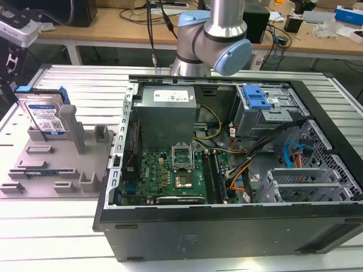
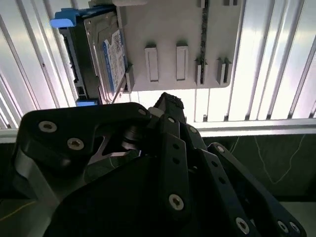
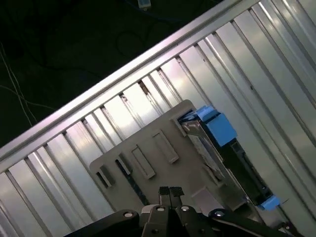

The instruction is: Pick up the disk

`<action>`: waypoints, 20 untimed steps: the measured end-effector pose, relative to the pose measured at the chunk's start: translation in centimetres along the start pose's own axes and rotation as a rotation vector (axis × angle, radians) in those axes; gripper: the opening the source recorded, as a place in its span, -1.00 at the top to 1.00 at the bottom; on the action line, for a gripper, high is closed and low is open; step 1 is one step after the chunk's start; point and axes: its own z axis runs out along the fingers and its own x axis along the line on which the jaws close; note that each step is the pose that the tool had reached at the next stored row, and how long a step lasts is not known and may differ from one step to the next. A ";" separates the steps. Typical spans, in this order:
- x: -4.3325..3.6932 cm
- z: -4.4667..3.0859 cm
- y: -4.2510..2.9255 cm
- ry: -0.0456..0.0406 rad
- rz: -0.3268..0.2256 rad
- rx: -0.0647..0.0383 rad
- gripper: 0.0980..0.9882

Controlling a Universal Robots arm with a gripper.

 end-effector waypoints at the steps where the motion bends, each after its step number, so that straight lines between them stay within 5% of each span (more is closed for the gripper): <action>1: 0.00 0.02 0.00 0.0016 -0.042 0.000 0.98; 5: 0.00 0.07 0.00 0.0067 -0.176 0.000 0.96; 8: 0.00 0.10 0.00 0.0091 -0.237 0.000 0.56; 10: 0.00 0.11 0.00 0.0107 -0.280 0.000 0.56; 11: 0.00 0.13 -0.01 0.0118 -0.310 0.000 0.29; 13: 0.00 0.14 0.00 0.0139 -0.365 0.000 0.14; 20: -0.01 0.17 0.00 0.0208 -0.543 0.000 0.14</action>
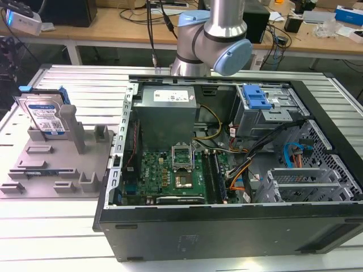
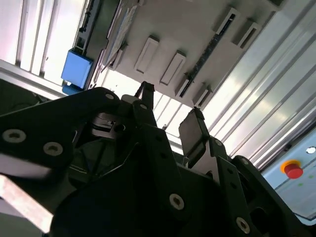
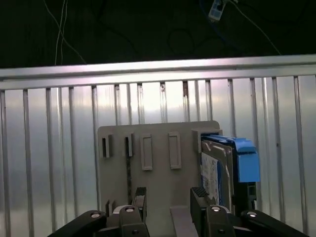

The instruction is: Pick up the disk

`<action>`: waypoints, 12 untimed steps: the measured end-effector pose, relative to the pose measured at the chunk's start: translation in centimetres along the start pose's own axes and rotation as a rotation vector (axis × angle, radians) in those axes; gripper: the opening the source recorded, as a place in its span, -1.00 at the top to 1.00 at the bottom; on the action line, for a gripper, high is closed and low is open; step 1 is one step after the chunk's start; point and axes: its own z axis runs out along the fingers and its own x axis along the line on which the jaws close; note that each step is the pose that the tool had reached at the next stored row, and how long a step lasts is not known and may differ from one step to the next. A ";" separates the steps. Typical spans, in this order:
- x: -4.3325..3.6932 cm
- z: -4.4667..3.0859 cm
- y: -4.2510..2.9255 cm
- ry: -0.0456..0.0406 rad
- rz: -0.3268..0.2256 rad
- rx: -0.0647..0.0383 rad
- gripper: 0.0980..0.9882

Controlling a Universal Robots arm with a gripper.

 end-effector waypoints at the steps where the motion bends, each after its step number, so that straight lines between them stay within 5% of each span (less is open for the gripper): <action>1: 0.00 0.00 0.00 0.0003 -0.006 0.000 0.14; 7: -0.02 0.01 0.00 0.0006 -0.017 0.000 0.14; 12: -3.78 0.09 0.69 0.0013 -0.017 0.000 0.14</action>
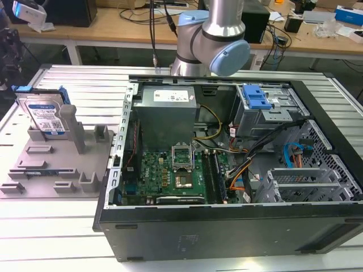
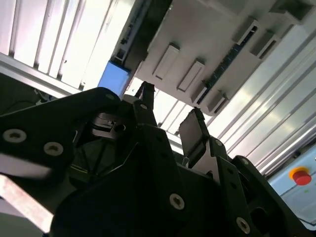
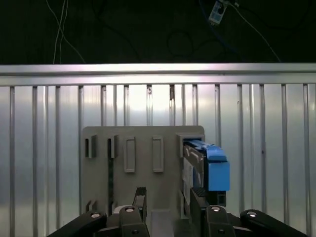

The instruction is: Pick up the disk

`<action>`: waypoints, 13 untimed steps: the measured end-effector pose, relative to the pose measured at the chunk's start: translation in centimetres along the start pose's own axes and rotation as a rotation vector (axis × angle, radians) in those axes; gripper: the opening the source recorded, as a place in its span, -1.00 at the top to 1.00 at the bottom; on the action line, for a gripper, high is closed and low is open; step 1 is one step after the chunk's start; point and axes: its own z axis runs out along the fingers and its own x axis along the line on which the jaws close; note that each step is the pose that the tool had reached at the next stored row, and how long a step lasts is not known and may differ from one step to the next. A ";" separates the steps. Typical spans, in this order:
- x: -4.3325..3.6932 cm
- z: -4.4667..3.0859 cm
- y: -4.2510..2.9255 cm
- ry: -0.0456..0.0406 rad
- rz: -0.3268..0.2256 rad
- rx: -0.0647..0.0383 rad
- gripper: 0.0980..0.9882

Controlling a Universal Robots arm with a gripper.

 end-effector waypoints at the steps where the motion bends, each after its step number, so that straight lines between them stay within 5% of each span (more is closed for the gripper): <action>1: -0.51 0.01 0.13 0.0002 0.000 0.000 0.14; 6: -3.09 0.31 1.40 0.0008 0.000 0.000 0.14; 13: -3.11 0.33 1.43 0.0018 -0.001 0.000 0.14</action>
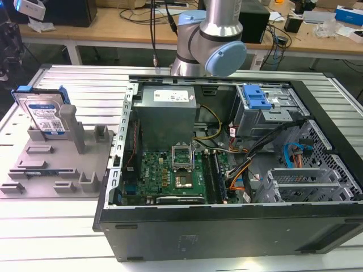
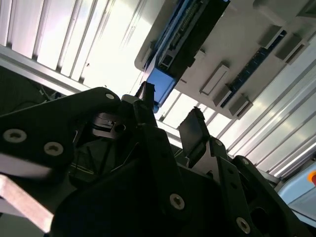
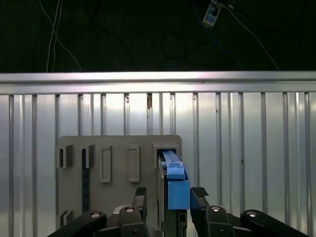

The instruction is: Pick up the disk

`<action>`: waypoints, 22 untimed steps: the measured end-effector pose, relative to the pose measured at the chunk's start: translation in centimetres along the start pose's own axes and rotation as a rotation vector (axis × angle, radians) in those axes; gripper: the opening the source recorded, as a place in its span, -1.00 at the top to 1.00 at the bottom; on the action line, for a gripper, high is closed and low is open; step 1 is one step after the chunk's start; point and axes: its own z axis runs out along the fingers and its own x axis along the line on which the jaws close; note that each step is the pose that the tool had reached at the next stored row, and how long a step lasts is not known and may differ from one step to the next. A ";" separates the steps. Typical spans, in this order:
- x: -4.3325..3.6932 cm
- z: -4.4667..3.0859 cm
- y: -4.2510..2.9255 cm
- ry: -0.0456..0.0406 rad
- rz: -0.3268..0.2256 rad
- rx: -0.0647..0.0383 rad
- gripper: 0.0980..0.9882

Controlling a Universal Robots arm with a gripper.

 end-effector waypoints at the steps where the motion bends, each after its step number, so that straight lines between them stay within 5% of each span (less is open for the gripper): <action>1: -0.01 0.00 -0.10 0.0000 -0.003 0.000 0.14; 6: -0.43 0.07 -0.55 0.0027 -0.015 0.000 0.14; 12: -1.13 0.43 -0.55 0.0341 -0.022 0.000 0.14; 22: -1.04 1.08 -0.58 0.0250 -0.022 0.008 0.14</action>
